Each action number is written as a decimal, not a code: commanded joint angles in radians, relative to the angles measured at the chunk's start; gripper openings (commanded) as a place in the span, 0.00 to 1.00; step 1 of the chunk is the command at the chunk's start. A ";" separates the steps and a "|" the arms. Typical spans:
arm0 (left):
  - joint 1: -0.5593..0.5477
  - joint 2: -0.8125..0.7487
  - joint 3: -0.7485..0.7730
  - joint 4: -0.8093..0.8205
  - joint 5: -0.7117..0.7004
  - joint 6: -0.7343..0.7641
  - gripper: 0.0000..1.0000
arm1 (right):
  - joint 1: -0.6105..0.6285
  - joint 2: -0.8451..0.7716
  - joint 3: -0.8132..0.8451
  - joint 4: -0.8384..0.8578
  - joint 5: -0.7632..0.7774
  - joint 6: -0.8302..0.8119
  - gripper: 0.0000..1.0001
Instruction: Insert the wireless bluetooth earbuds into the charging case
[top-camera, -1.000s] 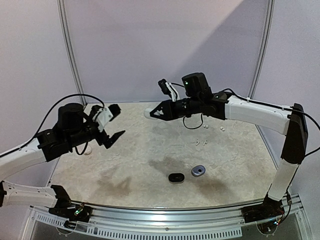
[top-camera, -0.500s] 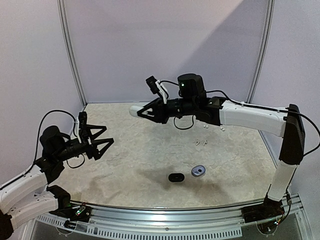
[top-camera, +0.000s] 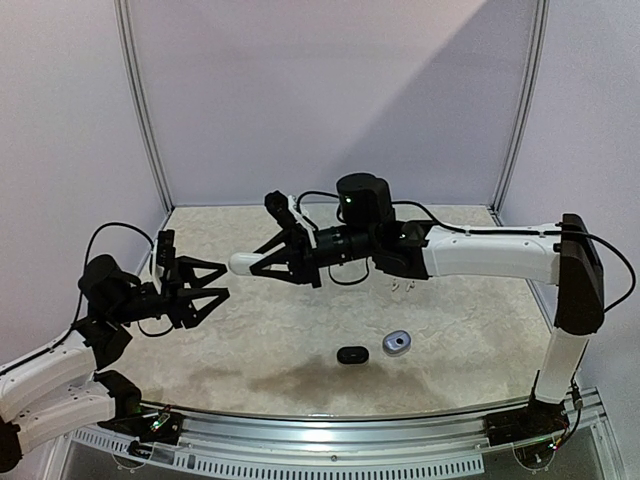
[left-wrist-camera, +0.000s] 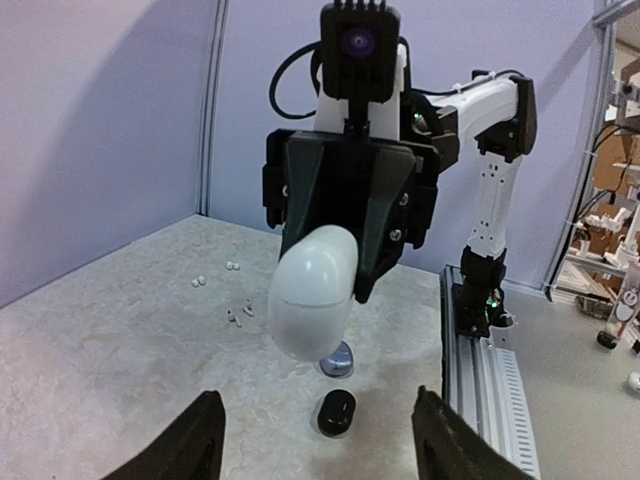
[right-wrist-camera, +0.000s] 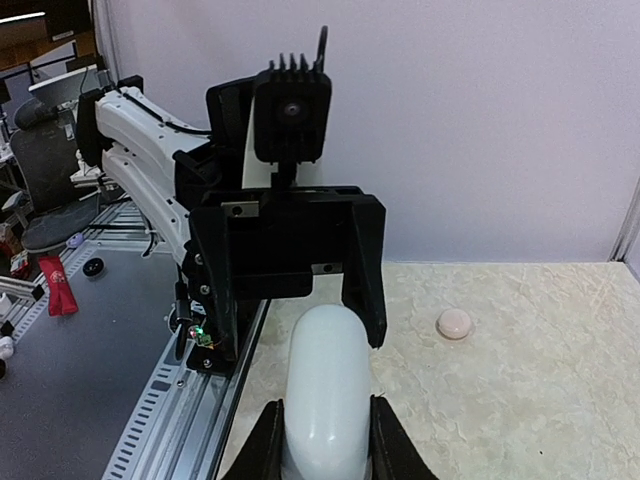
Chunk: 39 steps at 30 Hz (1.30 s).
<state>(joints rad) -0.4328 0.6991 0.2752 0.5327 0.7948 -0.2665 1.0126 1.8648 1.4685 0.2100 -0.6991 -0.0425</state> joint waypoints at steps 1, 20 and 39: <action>-0.015 0.005 -0.024 0.029 0.011 0.000 0.61 | 0.009 0.051 0.042 0.007 -0.064 -0.054 0.00; -0.052 0.016 -0.036 0.072 -0.023 0.024 0.31 | 0.024 0.125 0.124 -0.023 -0.114 -0.055 0.00; -0.066 0.011 -0.037 0.085 -0.030 0.017 0.00 | 0.036 0.143 0.153 -0.072 -0.085 -0.077 0.01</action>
<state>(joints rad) -0.4808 0.7094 0.2489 0.6003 0.7700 -0.2562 1.0344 1.9732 1.5845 0.1726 -0.8101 -0.1104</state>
